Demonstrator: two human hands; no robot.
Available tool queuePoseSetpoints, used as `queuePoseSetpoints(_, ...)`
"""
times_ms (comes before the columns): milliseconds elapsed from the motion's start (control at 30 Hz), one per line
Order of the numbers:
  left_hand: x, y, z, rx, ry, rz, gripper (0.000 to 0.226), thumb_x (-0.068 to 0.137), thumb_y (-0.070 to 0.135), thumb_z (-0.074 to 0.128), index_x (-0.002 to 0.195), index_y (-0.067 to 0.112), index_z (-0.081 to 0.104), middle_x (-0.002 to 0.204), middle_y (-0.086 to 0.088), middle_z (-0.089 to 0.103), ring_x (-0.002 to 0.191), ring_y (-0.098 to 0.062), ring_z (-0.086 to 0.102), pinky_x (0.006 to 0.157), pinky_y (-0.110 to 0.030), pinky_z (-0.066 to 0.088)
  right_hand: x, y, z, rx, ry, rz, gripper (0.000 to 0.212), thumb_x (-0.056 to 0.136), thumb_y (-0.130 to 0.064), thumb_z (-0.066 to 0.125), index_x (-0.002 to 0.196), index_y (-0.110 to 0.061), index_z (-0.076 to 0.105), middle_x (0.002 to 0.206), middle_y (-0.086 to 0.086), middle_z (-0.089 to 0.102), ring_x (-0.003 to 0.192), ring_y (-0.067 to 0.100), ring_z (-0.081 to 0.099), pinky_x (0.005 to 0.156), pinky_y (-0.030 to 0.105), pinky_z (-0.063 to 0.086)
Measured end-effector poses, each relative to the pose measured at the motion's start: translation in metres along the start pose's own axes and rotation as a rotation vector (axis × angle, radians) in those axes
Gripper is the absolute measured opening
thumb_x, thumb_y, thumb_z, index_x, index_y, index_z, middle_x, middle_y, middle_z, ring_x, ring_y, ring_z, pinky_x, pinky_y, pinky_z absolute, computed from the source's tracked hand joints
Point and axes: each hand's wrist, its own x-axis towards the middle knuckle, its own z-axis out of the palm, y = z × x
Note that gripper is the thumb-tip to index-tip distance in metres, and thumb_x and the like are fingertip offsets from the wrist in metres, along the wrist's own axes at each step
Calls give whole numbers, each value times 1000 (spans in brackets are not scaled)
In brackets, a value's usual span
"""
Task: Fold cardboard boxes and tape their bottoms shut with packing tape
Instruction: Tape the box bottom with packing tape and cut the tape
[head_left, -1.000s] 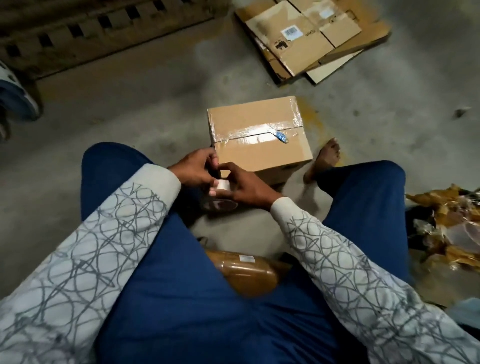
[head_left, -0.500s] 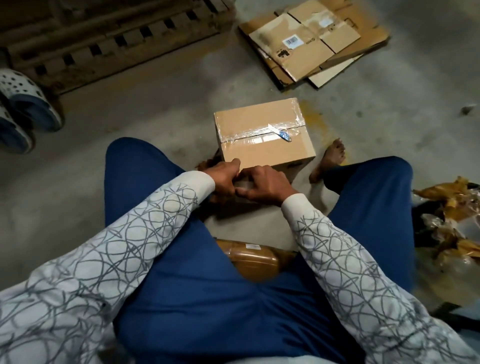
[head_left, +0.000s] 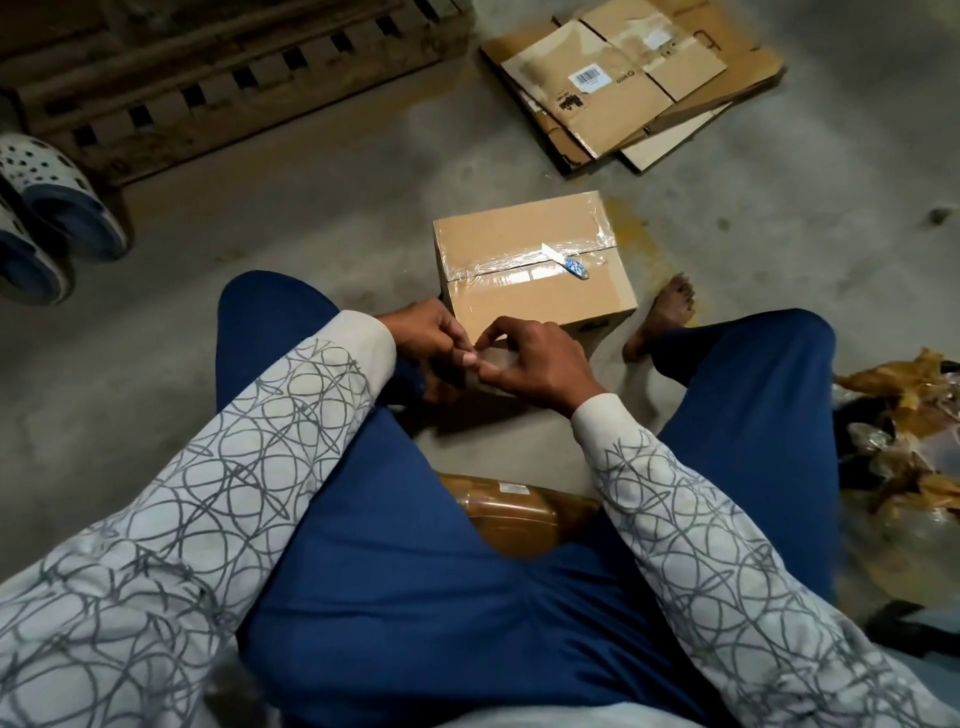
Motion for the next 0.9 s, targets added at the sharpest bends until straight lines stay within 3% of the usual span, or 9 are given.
queuePoseSetpoints(100, 0, 2, -1, -74, 28, -31, 10, 90, 12, 72, 95, 5, 76, 73, -3, 73, 57, -4, 65, 51, -17, 49, 1, -2, 1, 3, 50, 22, 39, 83, -61, 67, 112, -36, 64, 96, 1, 73, 89, 25, 68, 70, 34, 53)
queuePoseSetpoints(267, -1, 2, -7, -93, 152, -84, 10, 87, 10, 75, 94, 4, 77, 63, 4, 72, 51, -6, 57, 46, -14, 44, 3, -3, 4, 43, 75, 41, 48, 83, -66, 64, 116, -32, 60, 81, -5, 63, 80, 23, 66, 62, 30, 47)
queuePoseSetpoints(367, -3, 3, -7, -9, 235, -61, 14, 84, 12, 78, 97, 5, 78, 73, 1, 73, 63, -3, 65, 59, -17, 51, 7, -5, 3, 78, 118, 52, 52, 82, -67, 66, 114, -27, 62, 74, -1, 64, 71, 21, 62, 58, 26, 37)
queuePoseSetpoints(467, -2, 5, -7, 134, 320, -38, 14, 82, 16, 81, 95, 8, 80, 79, 1, 74, 76, -10, 67, 78, -29, 55, 7, -5, 10, 70, 129, 91, 55, 81, -71, 64, 113, -27, 63, 80, 6, 71, 76, 24, 66, 59, 28, 39)
queuePoseSetpoints(667, -4, 7, -24, 253, 389, 7, 10, 81, 17, 82, 90, 13, 80, 84, -1, 75, 84, -14, 70, 80, -32, 57, 5, -25, 18, 190, 99, 207, 49, 84, -70, 60, 111, -30, 66, 104, 7, 75, 96, 28, 68, 74, 34, 53)
queuePoseSetpoints(833, 15, -1, -68, 348, 497, 48, 10, 80, 17, 82, 88, 12, 79, 80, 1, 73, 80, -11, 68, 73, -28, 52, -13, -14, 33, 202, -31, 306, 47, 91, -66, 56, 115, -27, 67, 101, 2, 74, 97, 27, 69, 77, 33, 49)
queuePoseSetpoints(900, 34, -1, -79, 409, 464, 87, 11, 80, 20, 83, 87, 13, 79, 81, -2, 74, 80, -15, 67, 78, -32, 53, -6, -14, 35, 313, -34, 384, 39, 92, -63, 57, 103, -27, 67, 95, -1, 71, 98, 26, 67, 74, 31, 44)
